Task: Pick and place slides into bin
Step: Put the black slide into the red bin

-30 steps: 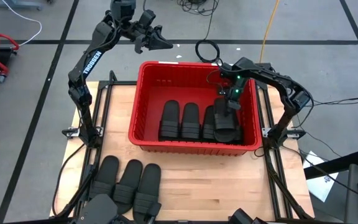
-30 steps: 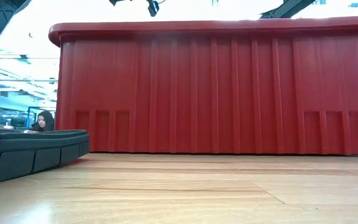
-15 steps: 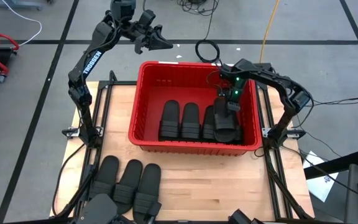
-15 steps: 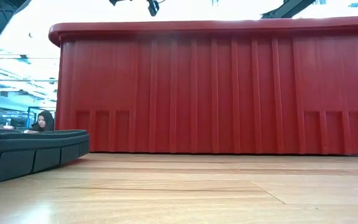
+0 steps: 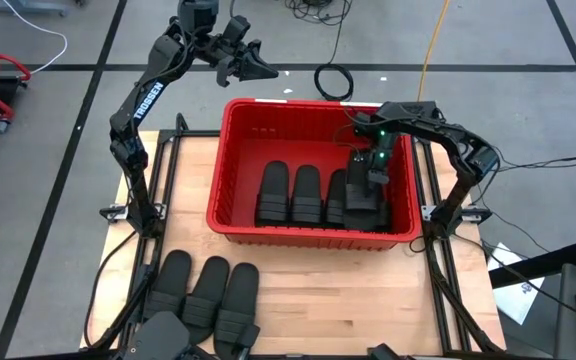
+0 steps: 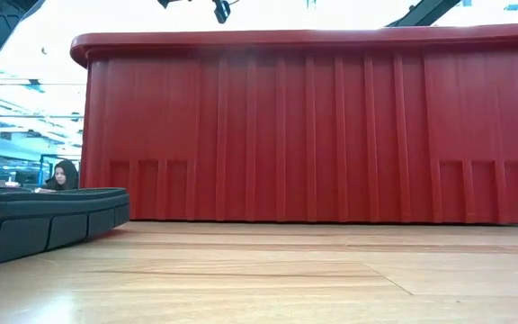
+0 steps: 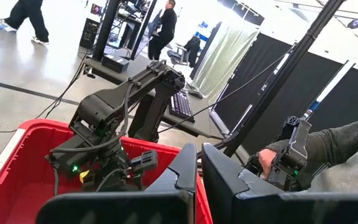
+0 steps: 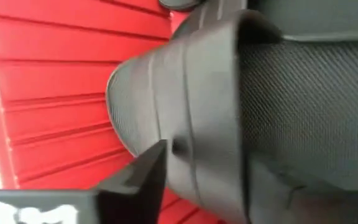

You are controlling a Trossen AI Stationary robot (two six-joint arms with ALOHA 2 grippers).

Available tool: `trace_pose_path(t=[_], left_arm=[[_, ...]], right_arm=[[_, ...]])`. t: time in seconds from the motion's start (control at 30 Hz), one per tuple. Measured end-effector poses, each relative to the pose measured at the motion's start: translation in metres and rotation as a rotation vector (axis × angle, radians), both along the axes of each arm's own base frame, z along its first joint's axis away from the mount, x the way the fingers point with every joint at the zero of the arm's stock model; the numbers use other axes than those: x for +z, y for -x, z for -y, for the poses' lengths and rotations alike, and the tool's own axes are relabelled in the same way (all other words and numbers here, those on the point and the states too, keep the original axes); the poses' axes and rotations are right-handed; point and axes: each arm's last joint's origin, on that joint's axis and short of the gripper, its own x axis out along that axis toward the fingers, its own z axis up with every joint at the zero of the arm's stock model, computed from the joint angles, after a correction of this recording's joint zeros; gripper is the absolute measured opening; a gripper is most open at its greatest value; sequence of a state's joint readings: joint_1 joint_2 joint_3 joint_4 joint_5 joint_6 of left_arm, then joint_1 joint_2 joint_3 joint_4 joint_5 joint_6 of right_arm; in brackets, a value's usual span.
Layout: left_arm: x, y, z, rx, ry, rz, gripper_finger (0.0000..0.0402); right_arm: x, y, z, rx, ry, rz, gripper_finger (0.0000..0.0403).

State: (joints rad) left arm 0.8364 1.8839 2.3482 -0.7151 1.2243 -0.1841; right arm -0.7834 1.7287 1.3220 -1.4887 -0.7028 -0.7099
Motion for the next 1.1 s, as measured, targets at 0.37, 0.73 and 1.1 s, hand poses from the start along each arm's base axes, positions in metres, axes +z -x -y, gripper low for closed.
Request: trace_pose_path(t=[0.37,0.73,1.1], left_arm=[[0.000,0.000,0.000,0.001,-0.002,0.001,0.0019],[0.000,0.000,0.000,0.003,0.000,-0.001,0.0019],[0.000,-0.001,-0.001,0.047,0.011,-0.016,0.0019]], right_arm=[[0.006,0.004,-0.004,0.027,-0.042,-0.018,0.0011],[0.058,0.014,-0.014,0.042,0.120,0.149,0.0004],[0.058,0.014,-0.038,0.112,0.074,0.233,0.0003]])
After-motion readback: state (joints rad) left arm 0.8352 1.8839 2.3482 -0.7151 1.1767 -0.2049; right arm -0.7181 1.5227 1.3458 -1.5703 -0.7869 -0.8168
